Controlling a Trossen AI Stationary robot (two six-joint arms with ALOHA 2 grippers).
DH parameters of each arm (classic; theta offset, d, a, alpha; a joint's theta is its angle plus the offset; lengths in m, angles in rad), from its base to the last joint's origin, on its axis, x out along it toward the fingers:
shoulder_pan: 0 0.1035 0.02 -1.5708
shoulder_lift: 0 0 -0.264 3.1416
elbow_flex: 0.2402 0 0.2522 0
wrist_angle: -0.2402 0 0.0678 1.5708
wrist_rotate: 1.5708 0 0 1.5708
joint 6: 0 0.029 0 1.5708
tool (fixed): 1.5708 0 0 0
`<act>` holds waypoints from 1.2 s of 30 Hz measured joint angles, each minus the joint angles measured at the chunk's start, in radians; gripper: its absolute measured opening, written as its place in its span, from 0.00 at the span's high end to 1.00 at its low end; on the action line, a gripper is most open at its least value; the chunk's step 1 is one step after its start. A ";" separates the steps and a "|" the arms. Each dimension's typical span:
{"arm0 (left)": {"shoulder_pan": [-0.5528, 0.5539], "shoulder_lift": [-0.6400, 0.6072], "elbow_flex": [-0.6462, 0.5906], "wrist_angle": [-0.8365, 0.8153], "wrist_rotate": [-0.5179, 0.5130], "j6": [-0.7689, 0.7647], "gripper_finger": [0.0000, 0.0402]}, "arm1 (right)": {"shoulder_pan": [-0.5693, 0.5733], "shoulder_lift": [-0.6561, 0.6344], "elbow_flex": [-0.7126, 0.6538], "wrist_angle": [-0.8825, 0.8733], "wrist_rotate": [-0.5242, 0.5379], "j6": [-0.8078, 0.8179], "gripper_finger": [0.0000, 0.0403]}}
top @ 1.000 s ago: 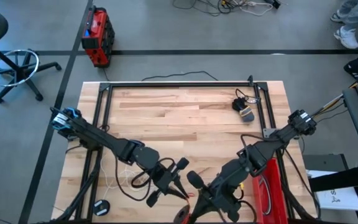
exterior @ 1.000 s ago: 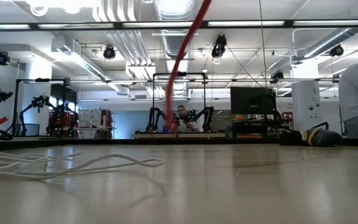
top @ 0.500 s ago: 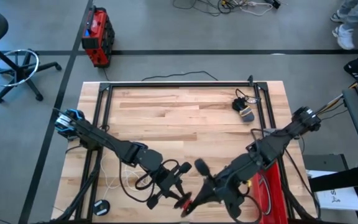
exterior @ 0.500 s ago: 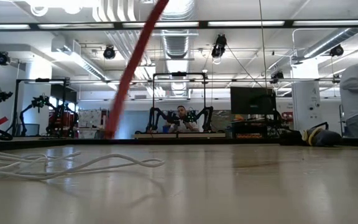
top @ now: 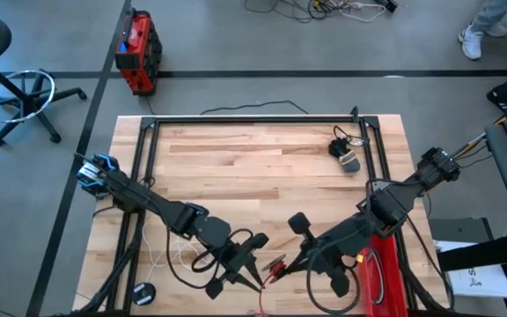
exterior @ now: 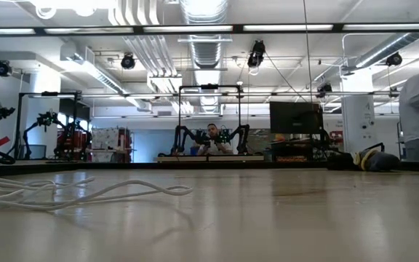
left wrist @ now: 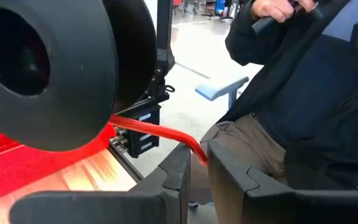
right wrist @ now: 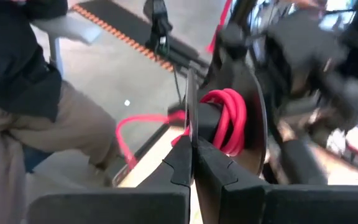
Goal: Coil cords
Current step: Coil the red wire onto the spool
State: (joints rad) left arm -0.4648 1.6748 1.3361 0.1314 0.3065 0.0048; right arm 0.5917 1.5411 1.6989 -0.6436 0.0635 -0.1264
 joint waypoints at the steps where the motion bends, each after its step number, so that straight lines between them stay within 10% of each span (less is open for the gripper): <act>1: 0.000 0.000 0.000 0.000 0.000 -0.006 0.90 | 0.000 0.001 0.000 -0.009 0.000 0.014 1.00; 16: -0.004 0.088 -0.009 0.117 -0.175 -0.098 0.88 | -0.001 0.001 0.010 -0.034 0.053 0.021 1.00; 36: -0.002 0.119 -0.074 0.190 -0.401 -0.277 0.53 | 0.001 -0.004 0.056 -0.064 0.071 -0.002 1.00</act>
State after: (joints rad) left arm -0.4667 1.7939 1.2620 0.3209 -0.0950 -0.2722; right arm 0.5930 1.5375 1.7547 -0.7075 0.1341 -0.1284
